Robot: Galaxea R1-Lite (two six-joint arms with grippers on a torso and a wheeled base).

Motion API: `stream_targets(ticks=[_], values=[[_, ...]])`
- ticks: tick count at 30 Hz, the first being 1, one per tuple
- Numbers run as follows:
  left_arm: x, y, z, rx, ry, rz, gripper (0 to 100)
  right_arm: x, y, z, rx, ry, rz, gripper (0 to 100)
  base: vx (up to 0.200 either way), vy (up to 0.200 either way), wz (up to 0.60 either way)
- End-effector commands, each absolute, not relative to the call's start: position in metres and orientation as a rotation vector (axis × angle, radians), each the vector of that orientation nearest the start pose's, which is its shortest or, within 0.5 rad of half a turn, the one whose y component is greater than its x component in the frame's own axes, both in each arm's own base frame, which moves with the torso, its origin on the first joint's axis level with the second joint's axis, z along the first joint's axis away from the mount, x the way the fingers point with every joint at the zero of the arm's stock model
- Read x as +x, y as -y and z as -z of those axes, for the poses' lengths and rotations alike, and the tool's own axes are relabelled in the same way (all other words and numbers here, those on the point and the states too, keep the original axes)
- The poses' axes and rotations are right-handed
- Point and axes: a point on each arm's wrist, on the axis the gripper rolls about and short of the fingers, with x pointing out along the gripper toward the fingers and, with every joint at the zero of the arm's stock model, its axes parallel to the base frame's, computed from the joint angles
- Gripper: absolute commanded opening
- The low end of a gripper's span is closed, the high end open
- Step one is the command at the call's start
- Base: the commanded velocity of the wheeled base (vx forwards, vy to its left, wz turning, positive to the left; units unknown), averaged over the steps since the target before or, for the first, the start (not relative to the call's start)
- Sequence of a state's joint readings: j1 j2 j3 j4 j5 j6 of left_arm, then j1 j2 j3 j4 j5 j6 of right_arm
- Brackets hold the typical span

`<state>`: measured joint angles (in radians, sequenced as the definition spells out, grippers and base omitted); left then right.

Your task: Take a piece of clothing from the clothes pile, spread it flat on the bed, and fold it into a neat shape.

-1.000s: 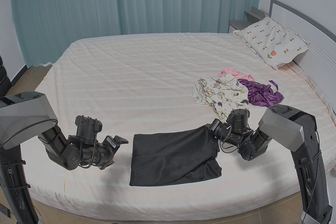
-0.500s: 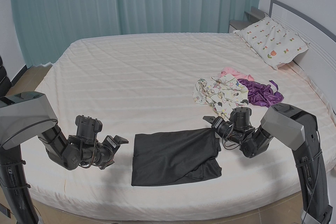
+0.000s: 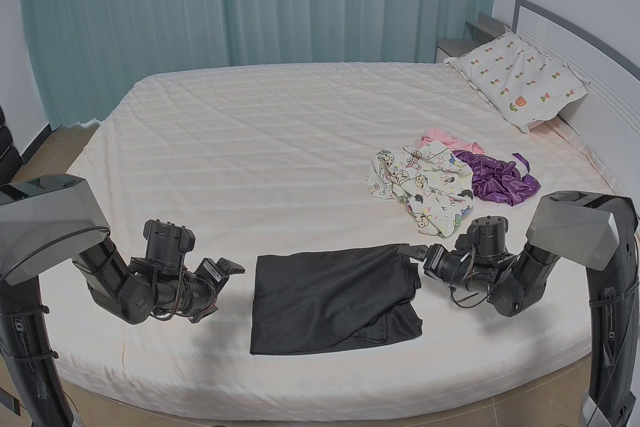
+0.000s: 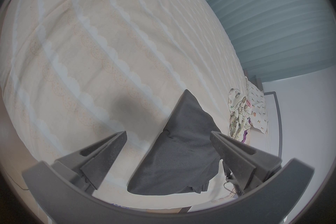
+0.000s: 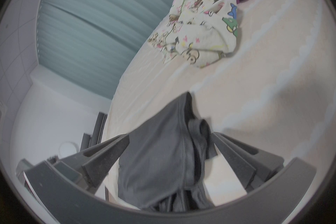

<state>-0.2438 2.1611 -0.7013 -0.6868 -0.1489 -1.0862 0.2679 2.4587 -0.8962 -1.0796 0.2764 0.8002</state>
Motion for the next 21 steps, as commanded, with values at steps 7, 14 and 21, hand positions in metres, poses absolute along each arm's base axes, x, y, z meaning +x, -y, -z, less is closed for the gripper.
stream_targets(ticks=[7,14,21], values=[[0.324,0.084,-0.012,-0.978,-0.897,-0.087,100,0.349,-0.125,0.047,0.624,-0.775,-0.437,100,0.000,0.000,0.00],[0.324,0.084,-0.012,-0.977,-0.897,-0.086,100,0.347,-0.129,0.048,0.616,-0.776,-0.454,100,0.000,0.000,0.00],[0.324,0.084,-0.012,-0.978,-0.897,-0.087,100,0.322,-0.133,0.026,0.603,-0.771,-0.505,100,0.000,0.000,0.00]])
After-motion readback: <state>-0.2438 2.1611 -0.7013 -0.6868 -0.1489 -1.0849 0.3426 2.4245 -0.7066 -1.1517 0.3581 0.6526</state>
